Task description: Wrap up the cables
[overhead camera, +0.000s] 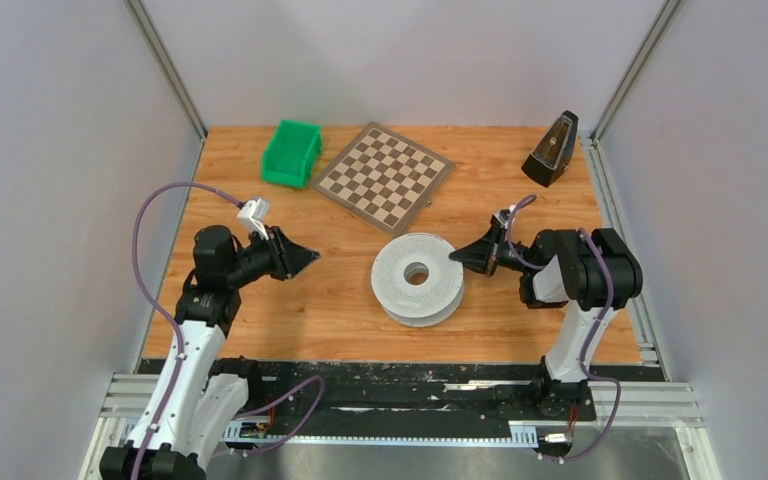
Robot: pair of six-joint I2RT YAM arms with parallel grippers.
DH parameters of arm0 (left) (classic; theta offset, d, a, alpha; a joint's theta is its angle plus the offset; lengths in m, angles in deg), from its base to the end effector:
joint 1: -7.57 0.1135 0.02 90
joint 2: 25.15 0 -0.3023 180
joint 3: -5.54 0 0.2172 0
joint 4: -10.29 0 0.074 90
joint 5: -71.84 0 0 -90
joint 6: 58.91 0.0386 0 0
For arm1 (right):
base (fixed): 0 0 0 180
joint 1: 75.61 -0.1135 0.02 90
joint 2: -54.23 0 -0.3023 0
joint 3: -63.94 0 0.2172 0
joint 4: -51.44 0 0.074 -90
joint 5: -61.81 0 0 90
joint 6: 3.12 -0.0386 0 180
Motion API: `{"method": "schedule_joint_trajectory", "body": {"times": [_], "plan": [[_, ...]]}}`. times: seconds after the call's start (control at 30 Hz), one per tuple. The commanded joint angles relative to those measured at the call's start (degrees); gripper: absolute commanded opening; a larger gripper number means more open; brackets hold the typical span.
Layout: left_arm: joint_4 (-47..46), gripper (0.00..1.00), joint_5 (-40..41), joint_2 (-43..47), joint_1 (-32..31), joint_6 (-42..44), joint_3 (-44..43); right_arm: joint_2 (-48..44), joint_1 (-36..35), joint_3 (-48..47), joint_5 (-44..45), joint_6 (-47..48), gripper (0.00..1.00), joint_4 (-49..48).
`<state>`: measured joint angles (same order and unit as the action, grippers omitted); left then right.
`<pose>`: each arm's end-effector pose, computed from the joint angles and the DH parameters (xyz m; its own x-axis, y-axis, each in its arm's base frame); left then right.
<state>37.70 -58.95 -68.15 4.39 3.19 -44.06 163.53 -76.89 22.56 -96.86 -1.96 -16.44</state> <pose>0.1096 -0.0313 0.3080 -0.6185 -0.3205 -0.7175 0.4100 0.6474 -0.6425 0.2887 0.0424 0.1975 -0.9392 0.3428 -0.0196 -0.0183 0.0070 0.9998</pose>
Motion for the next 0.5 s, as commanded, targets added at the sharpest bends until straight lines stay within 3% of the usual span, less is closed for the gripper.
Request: {"method": "schedule_joint_trajectory", "body": {"times": [0.0, 0.07, 0.17, 0.37, 0.47], "plan": [[0.22, 0.34, 3.10, 2.83, 0.47, 4.88, 0.41, 1.81, 0.43, 0.11, -0.43, 2.39, 0.00, -9.08], [0.67, 0.35, 3.33, 2.99, 0.46, 5.13, 0.24, 3.33, 0.71, 0.52, -0.25, 2.70, 0.04, -8.96], [1.27, 0.37, 2.97, 2.89, 0.46, 5.18, -0.16, 4.08, 0.75, 0.91, -0.45, 3.45, 0.19, -8.77], [1.22, 0.48, 1.40, 3.28, 0.47, 4.94, -0.62, 0.36, 4.85, 2.10, 1.47, 10.48, 0.49, 3.35], [1.52, 0.60, 1.40, 4.15, 0.46, 5.17, -0.74, -4.10, 7.63, 1.78, 2.56, 16.15, 0.63, 15.00]]}}
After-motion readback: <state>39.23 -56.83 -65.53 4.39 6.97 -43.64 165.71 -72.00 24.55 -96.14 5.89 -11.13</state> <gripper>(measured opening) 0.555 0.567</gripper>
